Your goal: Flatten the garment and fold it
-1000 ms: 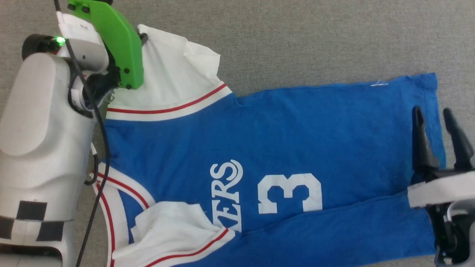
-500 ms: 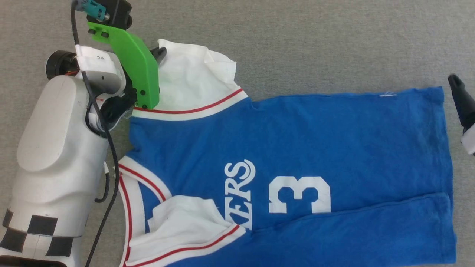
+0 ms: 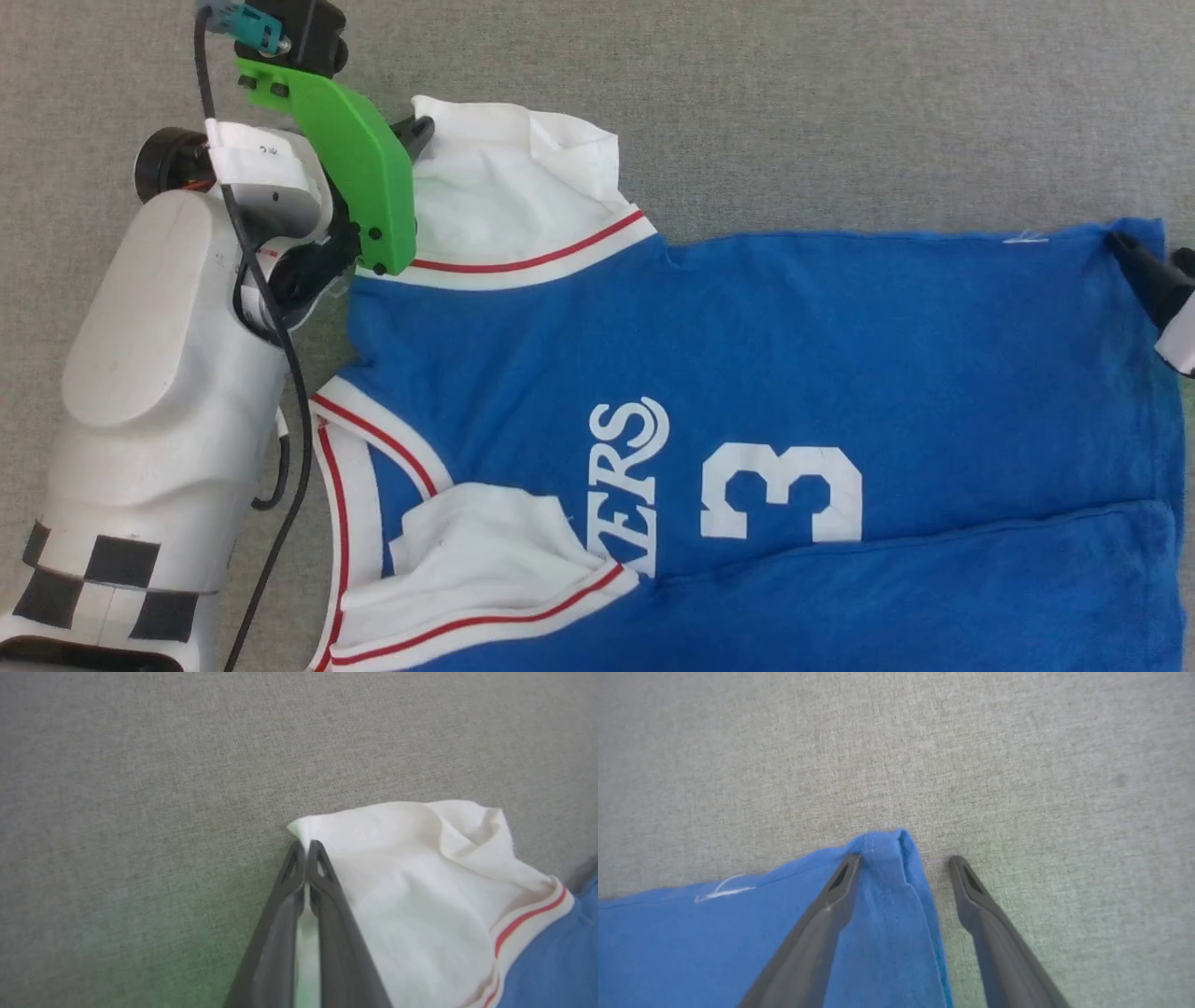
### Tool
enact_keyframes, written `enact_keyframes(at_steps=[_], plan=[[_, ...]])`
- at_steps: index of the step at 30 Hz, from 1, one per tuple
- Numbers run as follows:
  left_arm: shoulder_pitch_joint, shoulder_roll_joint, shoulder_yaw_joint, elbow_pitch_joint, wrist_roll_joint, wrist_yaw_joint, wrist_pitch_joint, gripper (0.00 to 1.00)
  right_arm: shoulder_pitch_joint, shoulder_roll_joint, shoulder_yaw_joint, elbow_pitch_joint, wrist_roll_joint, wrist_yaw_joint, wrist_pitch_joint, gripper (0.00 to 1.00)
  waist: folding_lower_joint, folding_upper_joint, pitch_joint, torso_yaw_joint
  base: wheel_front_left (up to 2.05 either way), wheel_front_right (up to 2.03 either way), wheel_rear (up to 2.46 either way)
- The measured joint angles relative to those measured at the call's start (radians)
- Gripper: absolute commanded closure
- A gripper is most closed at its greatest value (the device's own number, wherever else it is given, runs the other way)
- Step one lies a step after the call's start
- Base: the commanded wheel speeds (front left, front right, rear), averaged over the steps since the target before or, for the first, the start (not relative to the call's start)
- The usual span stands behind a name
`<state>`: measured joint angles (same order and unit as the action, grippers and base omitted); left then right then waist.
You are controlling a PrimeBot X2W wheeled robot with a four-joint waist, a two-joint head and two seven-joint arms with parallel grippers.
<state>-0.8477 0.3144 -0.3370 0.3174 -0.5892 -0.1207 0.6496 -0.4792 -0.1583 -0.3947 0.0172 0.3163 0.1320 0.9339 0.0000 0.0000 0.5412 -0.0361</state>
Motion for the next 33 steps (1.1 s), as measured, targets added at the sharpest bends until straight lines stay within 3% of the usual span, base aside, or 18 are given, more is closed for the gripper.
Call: enact_keyframes(at_steps=[1, 6, 21, 29, 33], plan=[[-0.002, 0.000, 0.000, 0.001, 0.000, 0.000, -0.005, 1.00, -0.002, 0.000, -0.003, -0.001, 0.000, 0.000, 0.000, 1.00, 0.0000, 0.0000, 0.001, 0.002, 0.00, 0.00, 0.00], [-0.009, 0.000, 0.005, 0.006, 0.011, 0.000, -0.080, 1.00, -0.018, 0.005, -0.007, 0.004, -0.009, 0.000, -0.044, 1.00, 0.0000, 0.0000, -0.007, 0.007, 0.00, 0.00, 0.00], [0.003, -0.010, 0.008, 0.006, 0.039, -0.002, -0.465, 1.00, -0.029, -0.043, 0.052, 0.042, -0.007, 0.000, -0.292, 1.00, 0.0000, 0.0000, -0.091, 0.021, 0.00, 0.00, 0.00], [0.296, 0.077, -0.034, -0.163, 0.042, -0.001, -0.586, 1.00, 0.162, -0.024, 0.035, -0.044, 0.060, 0.000, -0.339, 1.00, 0.0000, 0.0001, -0.188, 0.035, 0.00, 0.00, 0.00], [0.487, 0.101, -0.022, -0.295, 0.030, 0.049, -0.600, 1.00, 0.296, 0.019, -0.001, -0.126, 0.090, 0.000, -0.340, 1.00, 0.0000, 0.0000, -0.245, 0.045, 0.00, 0.00, 0.00]])
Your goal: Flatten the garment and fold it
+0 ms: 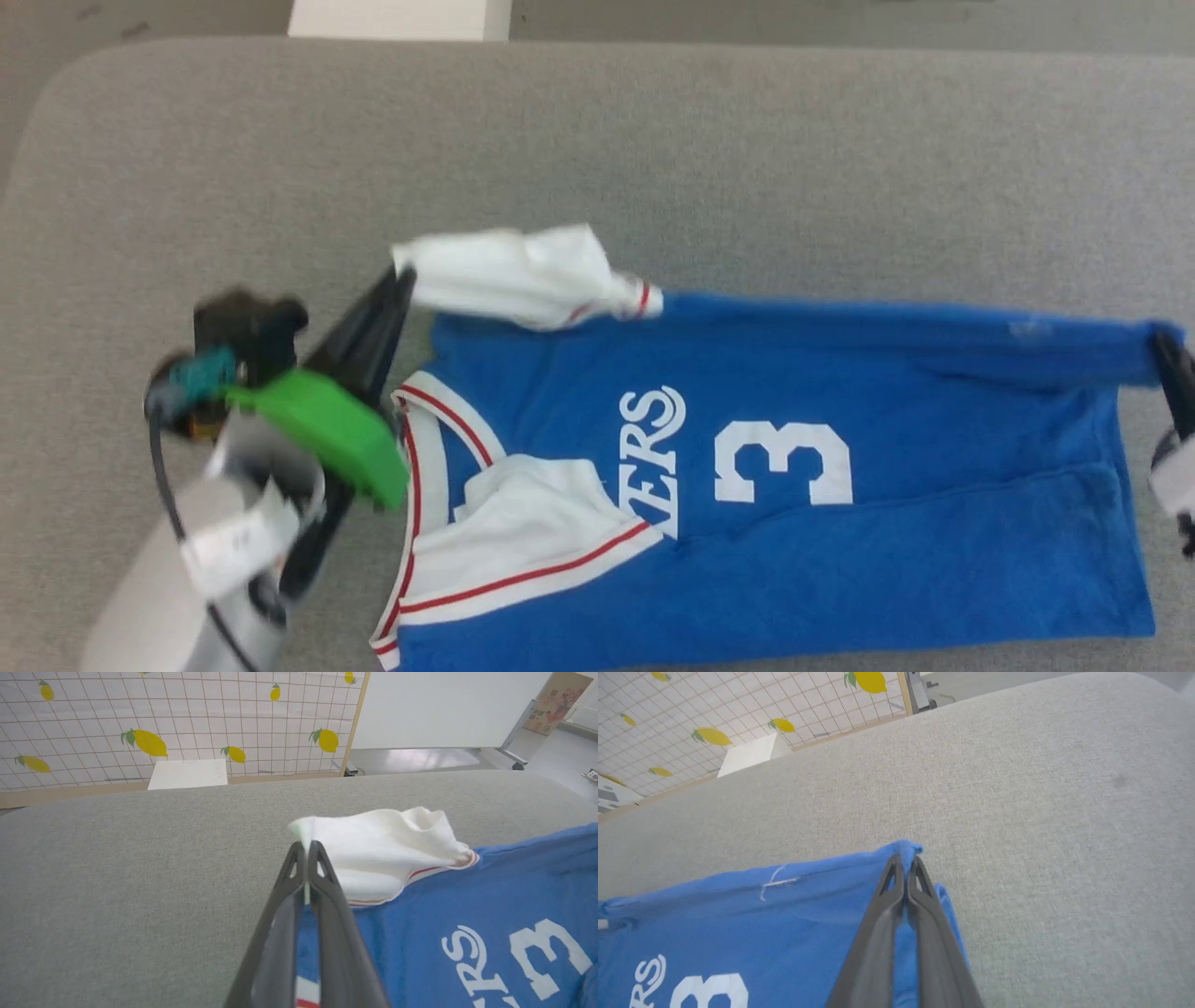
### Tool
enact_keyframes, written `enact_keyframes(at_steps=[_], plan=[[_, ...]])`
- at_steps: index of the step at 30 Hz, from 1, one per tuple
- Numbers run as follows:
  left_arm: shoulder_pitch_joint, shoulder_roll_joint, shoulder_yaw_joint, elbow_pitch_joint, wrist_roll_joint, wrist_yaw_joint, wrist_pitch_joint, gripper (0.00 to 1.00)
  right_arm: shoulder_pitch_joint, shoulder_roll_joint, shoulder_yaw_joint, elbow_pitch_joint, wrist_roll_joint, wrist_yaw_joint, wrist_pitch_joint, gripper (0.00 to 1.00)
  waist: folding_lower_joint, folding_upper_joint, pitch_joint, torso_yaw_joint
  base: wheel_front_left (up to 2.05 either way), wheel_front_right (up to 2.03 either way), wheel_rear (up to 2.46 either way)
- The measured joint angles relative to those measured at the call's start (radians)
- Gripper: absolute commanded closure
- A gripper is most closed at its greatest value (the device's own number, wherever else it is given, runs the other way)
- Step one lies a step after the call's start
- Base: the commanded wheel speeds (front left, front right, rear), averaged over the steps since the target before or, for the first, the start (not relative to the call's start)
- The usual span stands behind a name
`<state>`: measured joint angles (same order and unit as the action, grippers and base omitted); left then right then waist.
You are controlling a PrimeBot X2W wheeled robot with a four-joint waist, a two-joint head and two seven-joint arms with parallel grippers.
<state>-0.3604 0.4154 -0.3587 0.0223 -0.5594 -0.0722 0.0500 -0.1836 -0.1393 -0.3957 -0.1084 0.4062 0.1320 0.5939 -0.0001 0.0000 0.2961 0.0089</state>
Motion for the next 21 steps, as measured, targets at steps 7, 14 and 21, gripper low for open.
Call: enact_keyframes(at_steps=[7, 14, 21], plan=[[0.306, 0.025, 0.025, -0.216, -0.056, 0.103, 0.022, 1.00, 0.190, 0.066, -0.060, -0.112, 0.044, 0.000, 0.015, 1.00, 0.0000, 0.0000, -0.082, 0.018, 0.00, 0.00, 0.00], [0.517, 0.023, 0.048, -0.349, -0.191, 0.143, 0.072, 1.00, 0.299, 0.087, -0.109, -0.132, 0.082, 0.000, 0.023, 1.00, 0.0000, 0.0000, -0.135, 0.024, 0.00, 0.00, 0.00], [0.601, 0.036, 0.035, -0.365, -0.230, 0.157, 0.124, 1.00, 0.351, 0.088, -0.100, -0.094, 0.095, 0.000, 0.037, 1.00, 0.0000, 0.0000, -0.161, 0.012, 0.00, 0.00, 0.00]])
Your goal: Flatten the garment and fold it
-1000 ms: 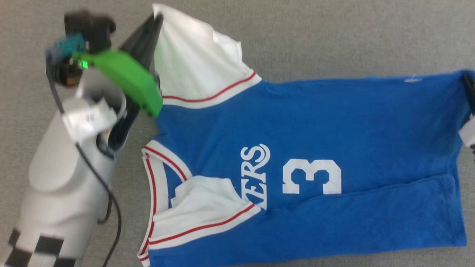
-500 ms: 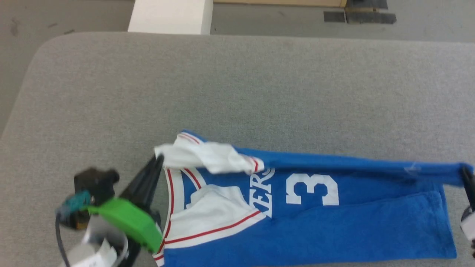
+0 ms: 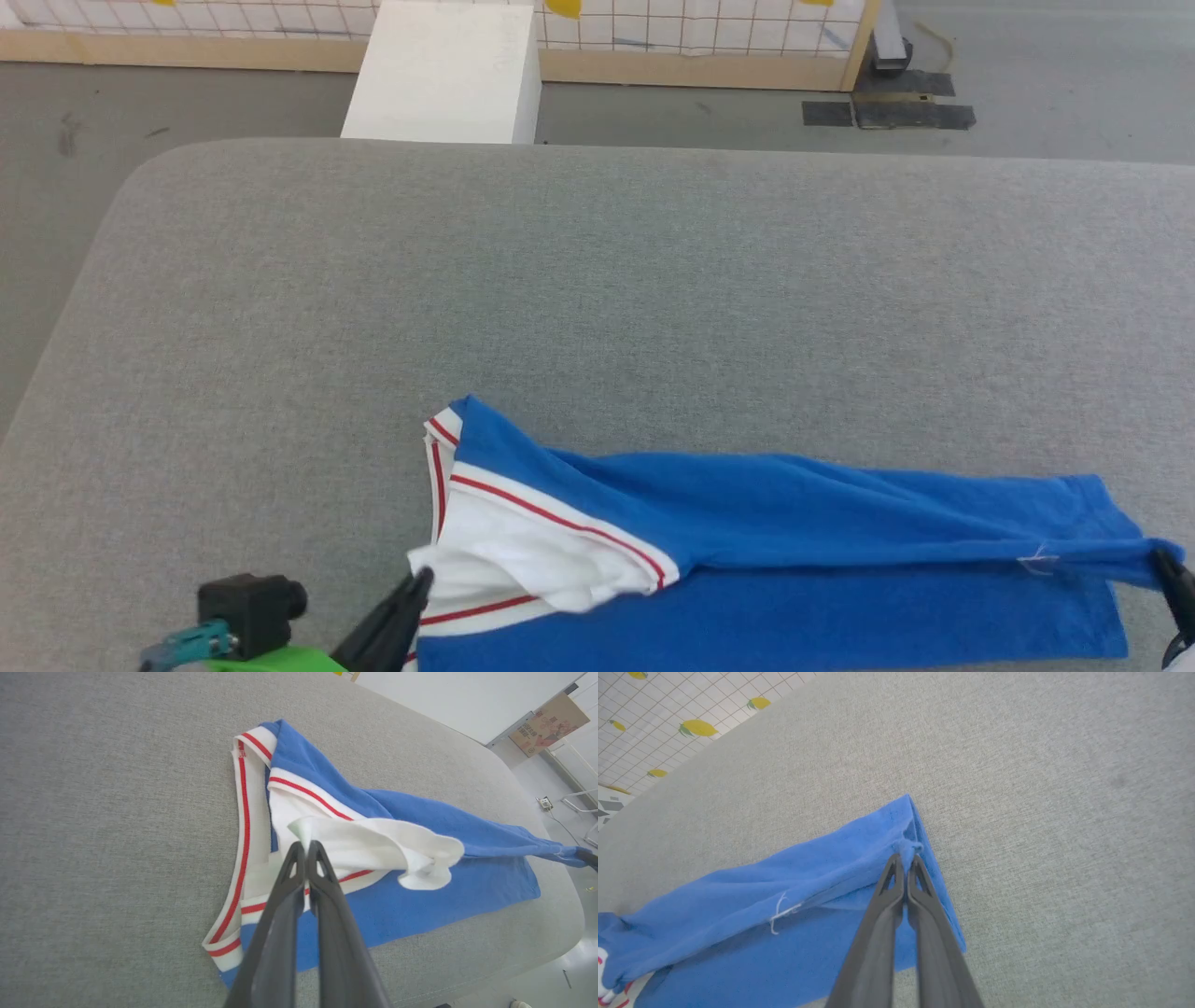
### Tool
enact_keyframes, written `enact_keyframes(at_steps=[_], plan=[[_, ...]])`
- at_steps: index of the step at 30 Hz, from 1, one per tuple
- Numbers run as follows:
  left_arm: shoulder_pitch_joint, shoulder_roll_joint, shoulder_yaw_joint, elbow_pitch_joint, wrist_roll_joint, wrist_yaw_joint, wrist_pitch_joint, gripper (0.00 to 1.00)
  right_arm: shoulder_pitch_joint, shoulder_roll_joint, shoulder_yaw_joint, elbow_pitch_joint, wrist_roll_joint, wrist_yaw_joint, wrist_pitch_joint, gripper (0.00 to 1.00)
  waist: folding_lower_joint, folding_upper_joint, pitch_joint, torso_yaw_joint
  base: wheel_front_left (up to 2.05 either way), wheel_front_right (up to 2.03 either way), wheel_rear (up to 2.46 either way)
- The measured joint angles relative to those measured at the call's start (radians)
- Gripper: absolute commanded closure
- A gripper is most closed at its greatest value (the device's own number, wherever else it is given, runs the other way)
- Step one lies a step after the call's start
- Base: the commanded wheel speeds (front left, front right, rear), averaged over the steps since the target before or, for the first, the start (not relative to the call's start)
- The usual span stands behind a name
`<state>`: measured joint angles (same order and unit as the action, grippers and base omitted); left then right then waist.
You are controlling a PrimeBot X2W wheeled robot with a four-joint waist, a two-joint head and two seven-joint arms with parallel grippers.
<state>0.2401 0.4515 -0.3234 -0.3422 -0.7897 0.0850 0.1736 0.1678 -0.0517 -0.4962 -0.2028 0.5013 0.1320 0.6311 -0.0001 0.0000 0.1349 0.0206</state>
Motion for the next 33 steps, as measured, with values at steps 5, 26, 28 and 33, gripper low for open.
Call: enact_keyframes(at_steps=[5, 26, 28, 33], plan=[[-0.010, 0.006, -0.051, 0.062, -0.004, -0.006, 0.065, 1.00, 0.002, 0.000, 0.036, 0.044, -0.035, 0.000, 0.035, 1.00, 0.0000, 0.0000, 0.009, -0.009, 0.00, 0.00, 0.00], [-0.251, -0.051, -0.106, 0.328, -0.022, -0.071, 0.128, 0.00, -0.133, 0.002, 0.076, 0.158, -0.126, 0.001, 0.084, 0.00, 0.0000, 0.0000, 0.104, -0.001, 0.00, 0.00, 0.00], [-0.243, -0.050, -0.095, 0.298, -0.021, -0.057, 0.116, 0.00, -0.122, 0.002, 0.060, 0.119, -0.106, 0.000, 0.100, 0.00, 0.0000, 0.0000, 0.097, 0.000, 0.00, 0.00, 0.00], [-0.188, -0.042, -0.030, 0.189, 0.000, 0.003, 0.024, 0.00, -0.080, 0.002, 0.019, -0.007, -0.054, 0.000, 0.121, 0.00, 0.0000, 0.0000, 0.072, 0.006, 0.00, 0.00, 0.00]])
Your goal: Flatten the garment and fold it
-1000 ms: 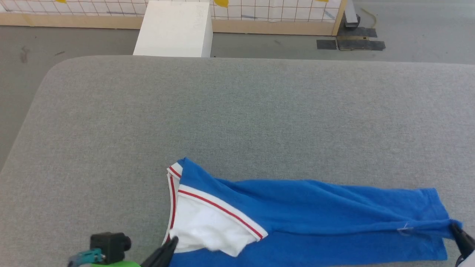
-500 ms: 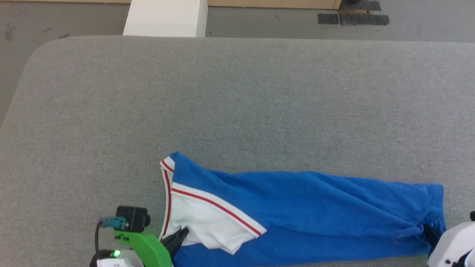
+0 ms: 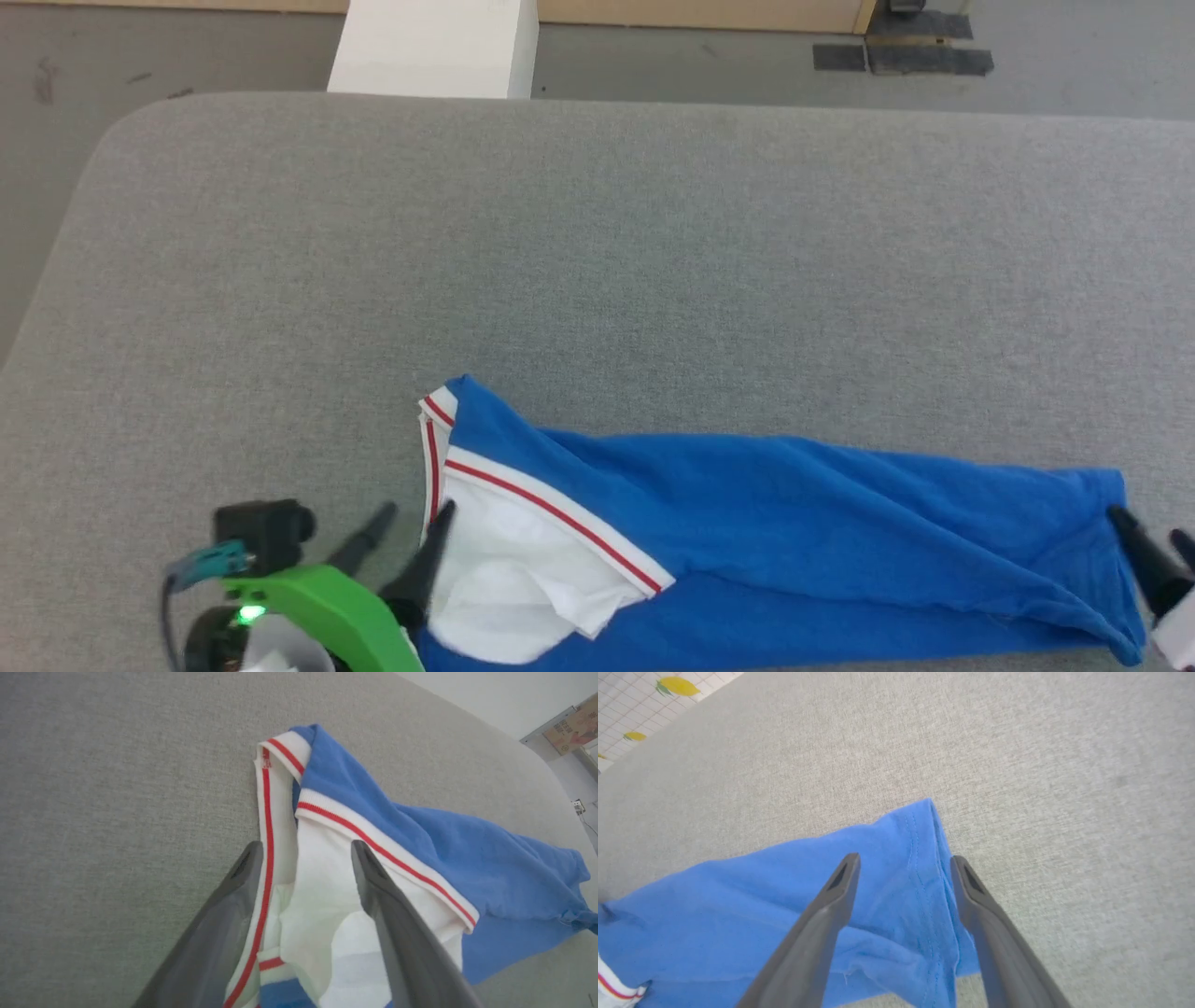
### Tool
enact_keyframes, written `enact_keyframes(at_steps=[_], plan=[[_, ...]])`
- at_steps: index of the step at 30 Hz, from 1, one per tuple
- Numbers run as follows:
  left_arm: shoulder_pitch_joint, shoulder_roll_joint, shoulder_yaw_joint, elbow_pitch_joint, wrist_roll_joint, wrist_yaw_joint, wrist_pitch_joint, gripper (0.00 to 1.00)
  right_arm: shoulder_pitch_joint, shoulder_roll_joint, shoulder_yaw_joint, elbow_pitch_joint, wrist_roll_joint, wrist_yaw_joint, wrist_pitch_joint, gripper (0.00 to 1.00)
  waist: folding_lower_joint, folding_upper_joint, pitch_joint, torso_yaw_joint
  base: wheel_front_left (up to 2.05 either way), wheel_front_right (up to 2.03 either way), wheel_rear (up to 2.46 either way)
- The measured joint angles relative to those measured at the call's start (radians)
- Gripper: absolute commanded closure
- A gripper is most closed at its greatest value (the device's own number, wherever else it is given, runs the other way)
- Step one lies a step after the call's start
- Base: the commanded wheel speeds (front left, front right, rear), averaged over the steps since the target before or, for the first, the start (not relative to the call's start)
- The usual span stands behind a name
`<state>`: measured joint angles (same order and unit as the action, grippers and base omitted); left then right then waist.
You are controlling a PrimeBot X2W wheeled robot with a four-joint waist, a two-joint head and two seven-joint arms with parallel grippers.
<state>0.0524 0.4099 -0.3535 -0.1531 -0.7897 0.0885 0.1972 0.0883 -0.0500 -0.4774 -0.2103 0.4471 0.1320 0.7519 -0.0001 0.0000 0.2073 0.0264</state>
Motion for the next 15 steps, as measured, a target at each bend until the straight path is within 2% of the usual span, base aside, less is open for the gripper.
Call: enact_keyframes(at_steps=[3, 9, 15], plan=[[0.022, -0.009, 0.046, -0.058, 0.044, 0.047, -0.104, 0.00, 0.014, 0.000, -0.008, -0.058, 0.012, 0.000, -0.031, 0.00, 0.0000, 0.0000, -0.013, 0.002, 0.00, 0.00, 0.00], [0.029, -0.074, 0.128, -0.099, 0.193, 0.137, -0.395, 0.00, 0.026, 0.000, 0.012, -0.092, -0.026, 0.000, -0.159, 0.00, 0.0000, 0.0000, -0.031, 0.003, 0.00, 0.00, 0.00], [0.052, -0.083, 0.137, -0.062, 0.401, 0.194, -0.450, 0.00, 0.051, 0.000, 0.030, -0.019, -0.077, 0.000, -0.198, 0.00, 0.0000, 0.0000, -0.047, 0.005, 0.00, 0.00, 0.00]])
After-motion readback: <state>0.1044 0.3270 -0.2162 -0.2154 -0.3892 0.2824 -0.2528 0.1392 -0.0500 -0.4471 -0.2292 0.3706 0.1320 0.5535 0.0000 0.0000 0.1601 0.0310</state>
